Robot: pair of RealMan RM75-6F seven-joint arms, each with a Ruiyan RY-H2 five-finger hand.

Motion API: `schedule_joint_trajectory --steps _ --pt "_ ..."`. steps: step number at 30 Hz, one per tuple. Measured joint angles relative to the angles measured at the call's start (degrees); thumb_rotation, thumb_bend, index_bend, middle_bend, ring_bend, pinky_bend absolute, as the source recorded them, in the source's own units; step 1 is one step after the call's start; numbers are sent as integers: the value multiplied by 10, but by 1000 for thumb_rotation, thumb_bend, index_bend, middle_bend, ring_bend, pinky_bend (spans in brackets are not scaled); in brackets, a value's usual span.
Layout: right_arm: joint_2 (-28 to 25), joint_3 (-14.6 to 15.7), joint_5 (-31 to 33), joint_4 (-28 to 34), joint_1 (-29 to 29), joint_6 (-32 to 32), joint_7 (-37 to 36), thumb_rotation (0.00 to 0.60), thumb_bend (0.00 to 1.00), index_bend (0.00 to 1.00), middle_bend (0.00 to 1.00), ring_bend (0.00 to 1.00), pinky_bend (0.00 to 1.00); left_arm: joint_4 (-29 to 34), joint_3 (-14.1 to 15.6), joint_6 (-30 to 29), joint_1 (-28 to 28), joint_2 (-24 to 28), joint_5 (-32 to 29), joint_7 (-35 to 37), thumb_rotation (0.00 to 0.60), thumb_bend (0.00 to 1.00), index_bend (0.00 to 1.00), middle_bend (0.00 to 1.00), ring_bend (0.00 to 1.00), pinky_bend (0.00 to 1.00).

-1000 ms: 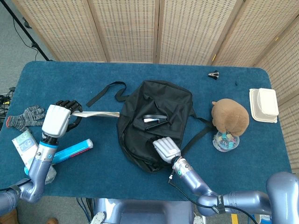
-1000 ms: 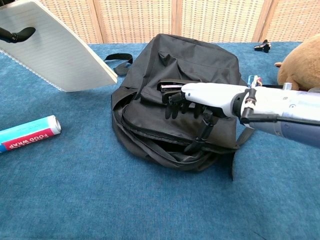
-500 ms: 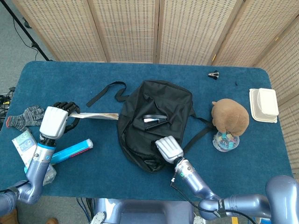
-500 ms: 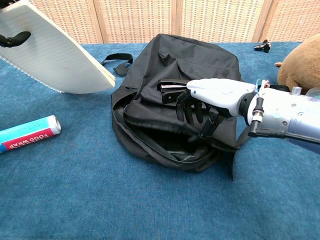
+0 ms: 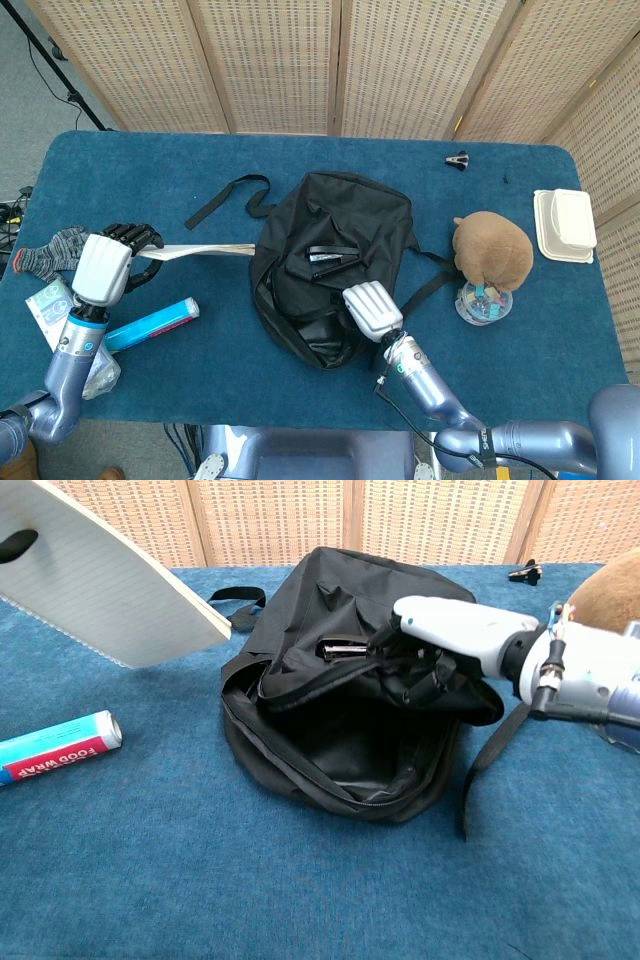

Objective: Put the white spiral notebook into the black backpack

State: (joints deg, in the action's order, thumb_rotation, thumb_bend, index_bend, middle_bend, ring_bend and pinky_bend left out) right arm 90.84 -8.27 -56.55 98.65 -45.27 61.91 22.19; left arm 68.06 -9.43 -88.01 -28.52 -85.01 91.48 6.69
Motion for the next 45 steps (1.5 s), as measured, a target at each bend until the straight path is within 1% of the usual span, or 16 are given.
schedule_joint_trajectory --steps 6,11,17,21,28,34,41,45 --pt "-5 -24 28 0 -1 -6 -4 600 649 577 608 566 620 4 10 -43 6 24 40 55 600 503 794 596 550 589" --pt "-3 -40 52 -11 -7 -11 1 600 648 581 611 567 620 23 17 -69 11 39 63 75 600 503 795 597 550 589" --pt "-1 -50 72 -24 -13 -10 19 600 647 586 614 568 620 76 29 -70 15 62 74 110 600 503 795 599 550 589" --pt "0 -57 85 -26 -16 -6 30 600 648 586 614 568 620 115 39 -66 11 76 92 133 600 503 795 599 550 589" --pt "-5 -67 96 -18 -21 -6 36 600 651 589 616 569 620 149 44 -57 -3 64 120 121 600 503 800 602 552 589" --pt "-19 -75 105 -9 -18 -10 21 600 652 590 616 569 620 164 39 -37 -12 46 111 103 600 503 799 603 553 589" --pt "-34 -85 116 3 -12 -31 -14 600 651 591 616 569 612 142 39 -16 -20 27 94 134 600 506 799 603 553 589" --pt "-38 -90 129 4 -14 -44 -25 600 652 591 616 564 591 108 44 -15 -25 7 102 150 600 506 799 603 553 589"
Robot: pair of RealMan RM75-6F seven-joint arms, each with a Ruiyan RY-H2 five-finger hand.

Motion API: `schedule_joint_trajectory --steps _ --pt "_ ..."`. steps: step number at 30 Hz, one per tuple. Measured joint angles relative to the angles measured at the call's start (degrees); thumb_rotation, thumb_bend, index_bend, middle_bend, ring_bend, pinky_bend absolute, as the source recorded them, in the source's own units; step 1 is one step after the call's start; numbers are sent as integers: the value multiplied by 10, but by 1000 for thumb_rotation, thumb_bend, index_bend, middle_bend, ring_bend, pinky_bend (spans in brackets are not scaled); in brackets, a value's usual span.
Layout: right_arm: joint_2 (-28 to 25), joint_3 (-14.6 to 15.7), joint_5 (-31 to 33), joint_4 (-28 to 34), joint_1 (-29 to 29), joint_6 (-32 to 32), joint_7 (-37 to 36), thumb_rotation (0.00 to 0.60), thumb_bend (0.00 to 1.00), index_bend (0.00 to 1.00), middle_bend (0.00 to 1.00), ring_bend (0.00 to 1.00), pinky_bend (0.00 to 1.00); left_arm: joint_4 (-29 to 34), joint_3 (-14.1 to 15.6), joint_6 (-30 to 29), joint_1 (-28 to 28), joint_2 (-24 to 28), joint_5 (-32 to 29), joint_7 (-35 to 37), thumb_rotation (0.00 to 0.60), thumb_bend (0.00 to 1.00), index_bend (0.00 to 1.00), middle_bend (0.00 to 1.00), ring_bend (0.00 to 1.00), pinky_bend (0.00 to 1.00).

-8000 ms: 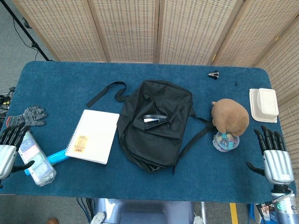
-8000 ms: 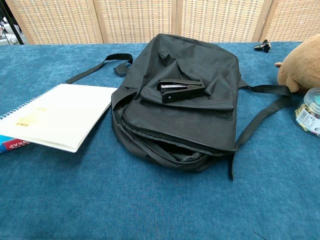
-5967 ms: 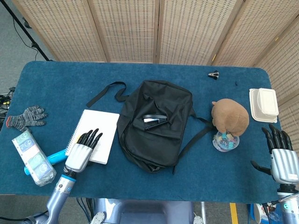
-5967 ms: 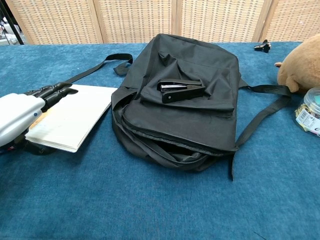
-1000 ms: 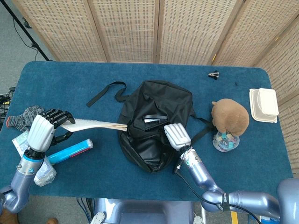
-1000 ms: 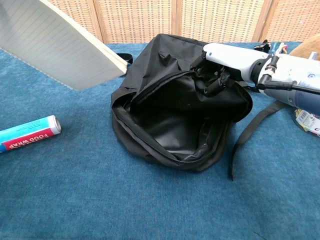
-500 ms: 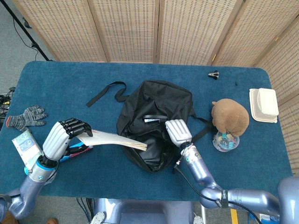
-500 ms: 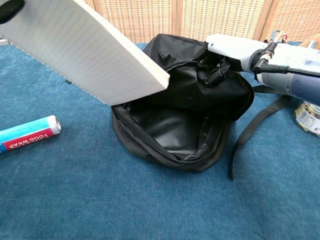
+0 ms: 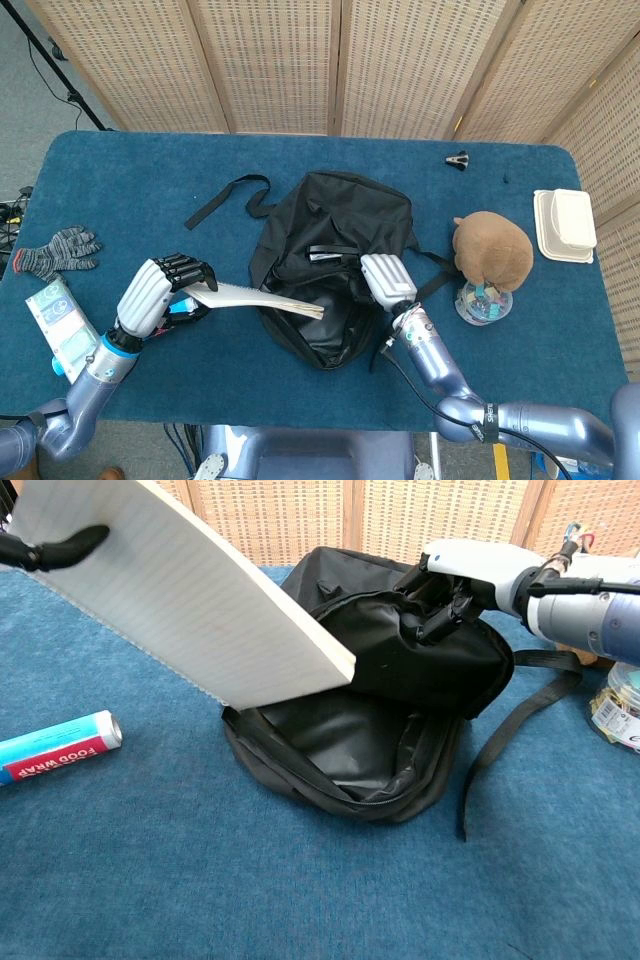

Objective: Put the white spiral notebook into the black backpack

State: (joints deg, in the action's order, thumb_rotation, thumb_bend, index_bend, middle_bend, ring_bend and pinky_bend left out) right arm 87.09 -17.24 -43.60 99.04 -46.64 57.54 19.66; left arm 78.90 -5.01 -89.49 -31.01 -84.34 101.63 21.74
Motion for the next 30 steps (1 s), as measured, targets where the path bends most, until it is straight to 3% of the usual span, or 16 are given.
schedule_joint_trajectory --steps 8,21,30 --pt "-24 -19 38 17 -1 -36 -43 600 678 593 616 546 531 -81 8 -36 -6 -53 32 21 600 523 804 608 555 589" --pt "-52 -26 60 33 -6 -51 -80 600 678 594 616 532 430 -258 -9 -188 -26 -154 91 34 600 534 810 613 560 589" --pt "-70 -23 75 36 -12 -65 -92 600 678 595 616 530 363 -359 3 -212 -44 -213 101 44 600 534 810 613 560 589"
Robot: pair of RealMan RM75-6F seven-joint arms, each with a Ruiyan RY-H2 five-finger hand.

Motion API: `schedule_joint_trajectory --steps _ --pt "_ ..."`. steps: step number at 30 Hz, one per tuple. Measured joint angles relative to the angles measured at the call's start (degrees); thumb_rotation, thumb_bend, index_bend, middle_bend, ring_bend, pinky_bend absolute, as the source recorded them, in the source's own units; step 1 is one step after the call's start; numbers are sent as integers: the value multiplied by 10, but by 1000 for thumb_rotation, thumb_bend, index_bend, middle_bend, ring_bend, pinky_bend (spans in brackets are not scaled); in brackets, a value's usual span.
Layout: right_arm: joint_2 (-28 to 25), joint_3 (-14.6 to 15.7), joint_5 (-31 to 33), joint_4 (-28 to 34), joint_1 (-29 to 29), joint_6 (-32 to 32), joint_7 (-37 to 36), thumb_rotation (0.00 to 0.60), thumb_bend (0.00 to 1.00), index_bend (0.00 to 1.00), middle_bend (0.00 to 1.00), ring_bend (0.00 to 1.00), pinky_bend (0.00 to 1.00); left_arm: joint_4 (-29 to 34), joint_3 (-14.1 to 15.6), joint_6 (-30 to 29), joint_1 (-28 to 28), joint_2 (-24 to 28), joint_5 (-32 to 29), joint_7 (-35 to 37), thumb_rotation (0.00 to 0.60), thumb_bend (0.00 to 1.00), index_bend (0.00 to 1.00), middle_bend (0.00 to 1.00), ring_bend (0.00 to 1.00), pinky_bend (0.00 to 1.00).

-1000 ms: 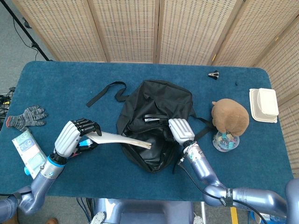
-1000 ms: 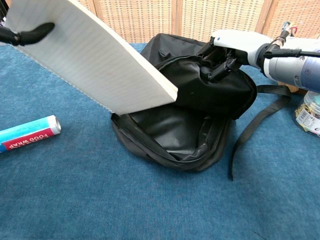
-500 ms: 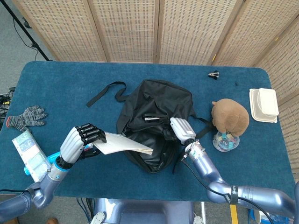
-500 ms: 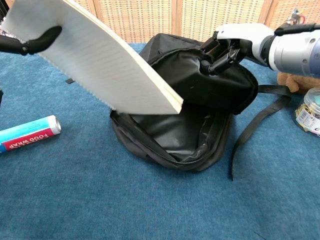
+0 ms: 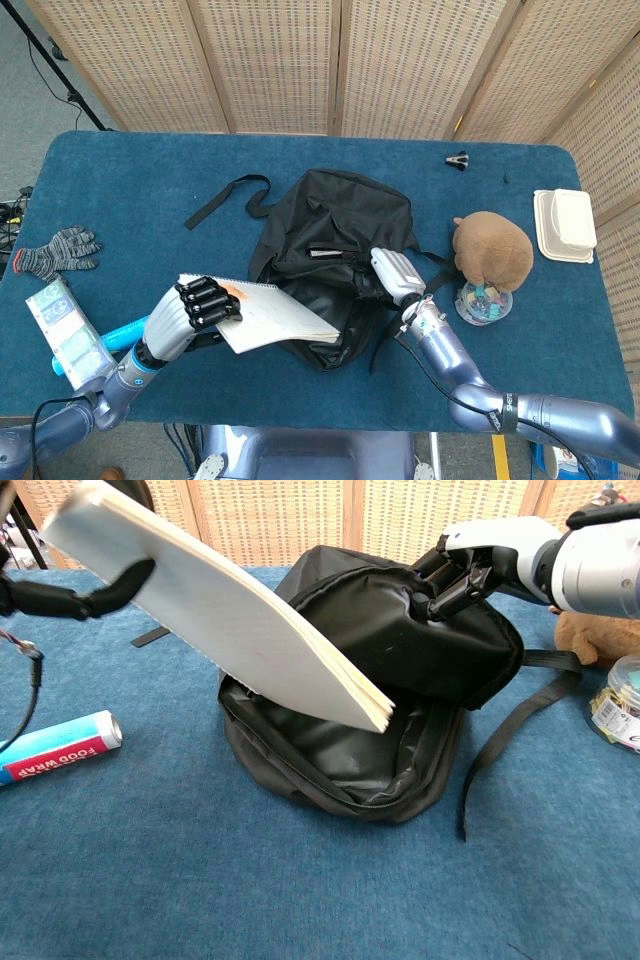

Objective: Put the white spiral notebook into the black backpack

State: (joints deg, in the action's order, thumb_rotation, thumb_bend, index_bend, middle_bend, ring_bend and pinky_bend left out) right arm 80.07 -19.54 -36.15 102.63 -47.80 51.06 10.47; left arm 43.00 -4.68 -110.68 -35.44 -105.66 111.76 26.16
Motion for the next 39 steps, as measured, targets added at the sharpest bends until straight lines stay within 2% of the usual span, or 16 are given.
schedule_joint_trajectory --steps 5,10,17,25,39 --pt "-16 3 11 3 -5 -22 -8 600 679 596 616 528 284 -47 10 -10 -11 -23 3 0 600 533 810 613 558 589" --pt "-32 8 17 7 -12 -34 -17 600 679 597 620 527 262 -72 27 -11 -17 -40 -1 12 600 533 809 613 559 589" --pt "-36 11 19 7 -19 -30 -22 600 681 598 620 527 256 -34 49 13 -17 -26 -6 18 600 523 797 613 566 596" --pt "-45 16 28 10 -26 -30 -25 600 681 598 620 527 256 33 94 79 -22 20 8 -26 600 503 755 601 548 597" --pt "-57 25 37 16 -35 -38 -33 600 685 600 622 528 254 66 110 166 -46 27 15 -123 600 506 778 616 576 609"
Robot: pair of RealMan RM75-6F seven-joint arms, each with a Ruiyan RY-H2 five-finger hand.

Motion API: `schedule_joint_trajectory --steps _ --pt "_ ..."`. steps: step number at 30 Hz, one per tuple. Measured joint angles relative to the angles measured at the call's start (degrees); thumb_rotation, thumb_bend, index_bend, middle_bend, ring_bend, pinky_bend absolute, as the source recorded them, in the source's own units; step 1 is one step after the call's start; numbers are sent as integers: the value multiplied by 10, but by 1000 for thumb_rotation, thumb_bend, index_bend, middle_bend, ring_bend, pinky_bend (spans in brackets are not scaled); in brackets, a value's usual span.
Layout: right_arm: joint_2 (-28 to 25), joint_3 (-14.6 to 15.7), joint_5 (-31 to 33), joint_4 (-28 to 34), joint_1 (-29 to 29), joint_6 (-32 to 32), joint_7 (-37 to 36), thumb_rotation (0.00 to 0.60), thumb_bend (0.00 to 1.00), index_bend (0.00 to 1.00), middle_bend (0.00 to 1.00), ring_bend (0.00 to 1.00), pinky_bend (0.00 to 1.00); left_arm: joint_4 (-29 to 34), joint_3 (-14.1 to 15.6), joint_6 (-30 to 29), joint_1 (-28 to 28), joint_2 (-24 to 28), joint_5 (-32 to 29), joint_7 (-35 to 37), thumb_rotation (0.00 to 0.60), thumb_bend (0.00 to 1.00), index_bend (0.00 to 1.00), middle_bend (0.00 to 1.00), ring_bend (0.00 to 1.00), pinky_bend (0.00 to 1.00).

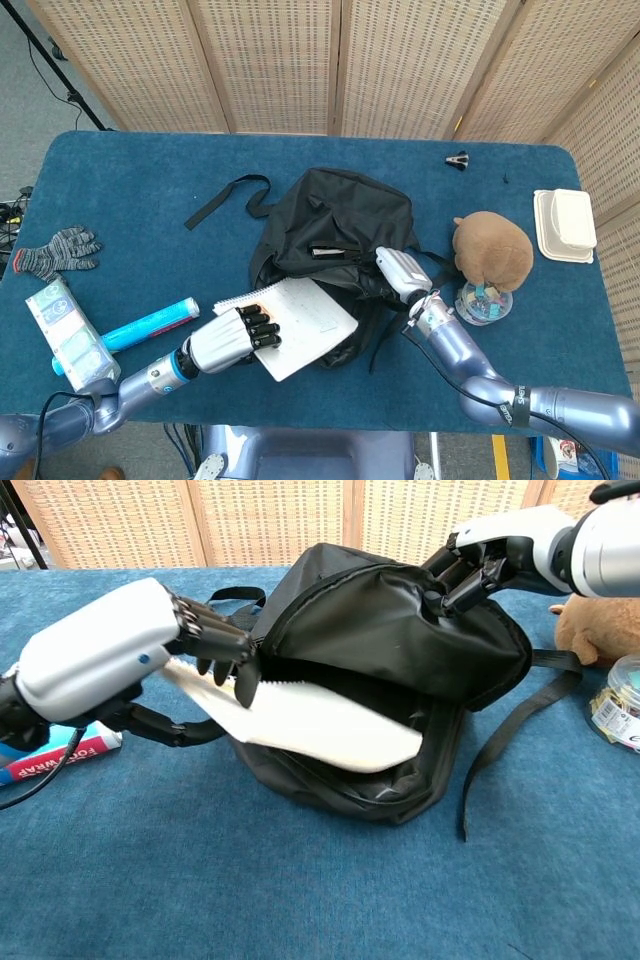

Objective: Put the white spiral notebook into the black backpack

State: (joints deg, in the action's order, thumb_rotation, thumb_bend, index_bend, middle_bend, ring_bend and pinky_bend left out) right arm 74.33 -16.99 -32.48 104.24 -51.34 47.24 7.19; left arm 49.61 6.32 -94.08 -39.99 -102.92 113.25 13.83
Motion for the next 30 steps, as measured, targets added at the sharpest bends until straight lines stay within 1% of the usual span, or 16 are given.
schedule_joint_trajectory --steps 6,12,18,30 --pt "-12 3 2 8 -4 -7 -3 600 685 601 622 527 246 40 -7 58 -14 2 -16 -45 600 516 778 616 576 610" --pt "-24 5 4 17 -7 -10 -7 600 687 603 624 527 232 50 -19 84 -26 -4 -29 -61 600 516 778 616 576 609" --pt "-35 8 5 29 -12 -17 -10 600 687 603 626 527 218 48 -26 113 -41 -12 -39 -70 600 516 778 616 576 609" --pt "-47 18 1 47 -27 -16 -4 600 687 603 626 527 218 16 -26 152 -60 -42 -46 -92 600 517 778 616 576 609"
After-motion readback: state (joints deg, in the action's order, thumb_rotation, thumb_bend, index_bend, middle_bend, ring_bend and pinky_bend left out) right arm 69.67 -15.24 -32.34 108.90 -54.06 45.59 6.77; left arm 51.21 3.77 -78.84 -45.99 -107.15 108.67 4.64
